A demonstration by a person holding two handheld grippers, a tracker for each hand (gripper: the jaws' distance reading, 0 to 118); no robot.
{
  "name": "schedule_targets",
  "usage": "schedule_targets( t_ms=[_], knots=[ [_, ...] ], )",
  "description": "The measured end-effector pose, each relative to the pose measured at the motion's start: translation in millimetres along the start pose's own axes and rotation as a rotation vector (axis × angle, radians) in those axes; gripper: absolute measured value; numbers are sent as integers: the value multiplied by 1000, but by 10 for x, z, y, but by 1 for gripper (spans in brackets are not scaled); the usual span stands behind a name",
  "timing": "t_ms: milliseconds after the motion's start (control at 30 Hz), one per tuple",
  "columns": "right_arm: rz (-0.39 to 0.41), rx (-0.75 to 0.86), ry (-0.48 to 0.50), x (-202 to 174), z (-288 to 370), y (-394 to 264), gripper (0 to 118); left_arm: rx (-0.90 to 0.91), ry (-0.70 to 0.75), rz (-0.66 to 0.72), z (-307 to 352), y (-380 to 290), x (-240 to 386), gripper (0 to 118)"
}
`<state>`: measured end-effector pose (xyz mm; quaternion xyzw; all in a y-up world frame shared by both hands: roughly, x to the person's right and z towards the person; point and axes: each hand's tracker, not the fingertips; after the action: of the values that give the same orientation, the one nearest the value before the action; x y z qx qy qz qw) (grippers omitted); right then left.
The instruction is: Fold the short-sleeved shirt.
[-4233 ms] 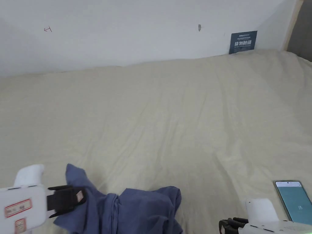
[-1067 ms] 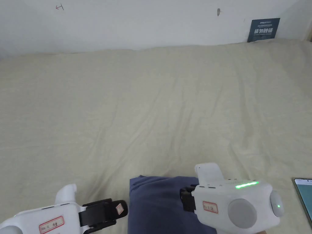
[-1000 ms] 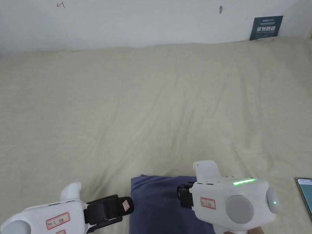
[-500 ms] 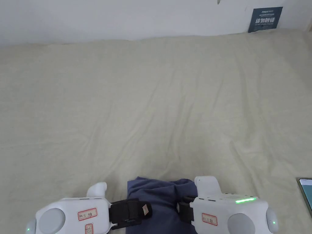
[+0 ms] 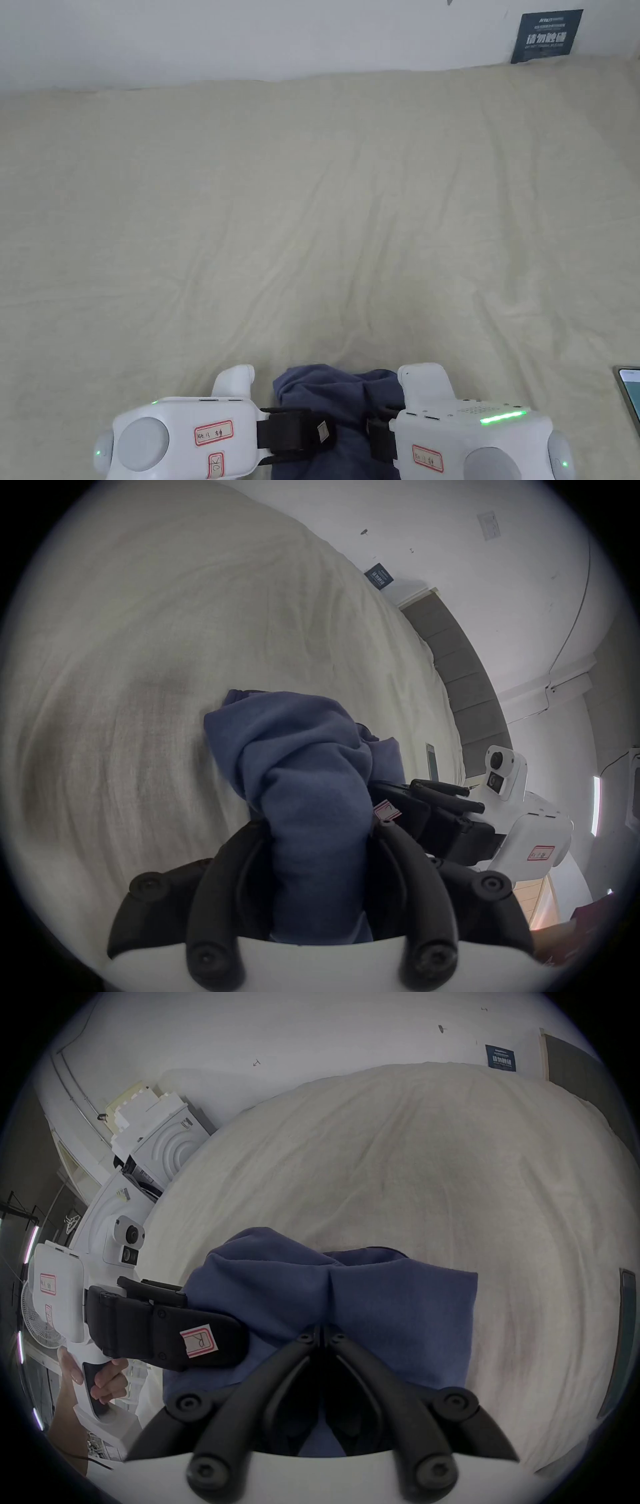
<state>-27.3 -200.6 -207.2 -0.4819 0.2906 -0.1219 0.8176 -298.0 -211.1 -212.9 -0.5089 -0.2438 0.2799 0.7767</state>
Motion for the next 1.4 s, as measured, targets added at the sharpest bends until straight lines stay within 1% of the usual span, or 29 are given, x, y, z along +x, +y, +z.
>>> schedule_targets(
  t_ms=[67,100,133,200,233,300,333,367,433,467,500,533,567,633,667,767,833,900,967,1033,1067,1200,1233,1300,1367,1400],
  knots=[
    [3,0,-16,-15,-2,3,5,-5,-3,-4,34,9,-6,39],
    [4,4,-24,35,-9,-4,5,0,10,-21,67,11,1,39],
    [69,99,-65,-89,170,71,5,1,10,-25,96,17,-11,39],
    [78,121,-56,-151,286,90,5,-10,39,-40,163,56,-36,38],
    [82,141,-73,-142,273,100,5,-6,56,-57,218,66,-45,38],
    [55,163,-50,-246,405,170,5,27,126,-102,403,93,-53,38],
    [50,176,-32,-279,446,184,5,34,123,-136,496,111,-83,38],
    [-21,96,3,-325,477,172,5,37,147,-139,589,136,-138,38],
    [-10,111,4,-368,491,243,5,41,189,-124,798,214,-323,38],
    [9,112,-7,-422,490,255,5,44,250,-131,924,276,-470,38],
    [49,106,-44,-463,475,256,5,57,317,-125,1064,330,-595,38],
    [72,96,-57,-477,450,274,5,72,348,-134,1192,368,-709,38],
    [92,89,-72,-510,424,284,5,95,371,-103,1353,405,-836,38],
    [129,76,-96,-595,375,282,5,102,392,-84,1652,490,-1086,38],
    [131,71,-90,-625,349,287,5,101,441,-64,1775,523,-1185,38],
    [131,71,-87,-724,289,296,5,86,607,-77,2152,589,-1343,38],
    [114,92,-83,-689,256,314,5,84,697,-53,2401,623,-1491,37],
    [117,80,-79,-701,202,357,5,82,776,-81,2589,654,-1599,37],
    [137,68,-96,-713,140,352,5,82,842,-75,2749,677,-1724,37],
    [145,61,-110,-727,96,365,5,73,892,-36,2892,729,-1898,37],
    [143,58,-106,-746,82,349,5,68,907,-36,2932,745,-1964,37],
    [164,92,-89,-805,133,355,5,61,1070,-39,3046,772,-2153,37],
    [178,90,-106,-821,126,361,5,55,1080,-47,3053,774,-2195,37],
    [208,84,-145,-839,108,377,5,67,1072,-17,3090,771,-2289,37],
    [203,85,-139,-793,94,369,5,80,1035,-3,3094,730,-2318,38],
    [194,83,-129,-783,89,374,5,84,1039,-2,3095,728,-2346,41]
  ],
)
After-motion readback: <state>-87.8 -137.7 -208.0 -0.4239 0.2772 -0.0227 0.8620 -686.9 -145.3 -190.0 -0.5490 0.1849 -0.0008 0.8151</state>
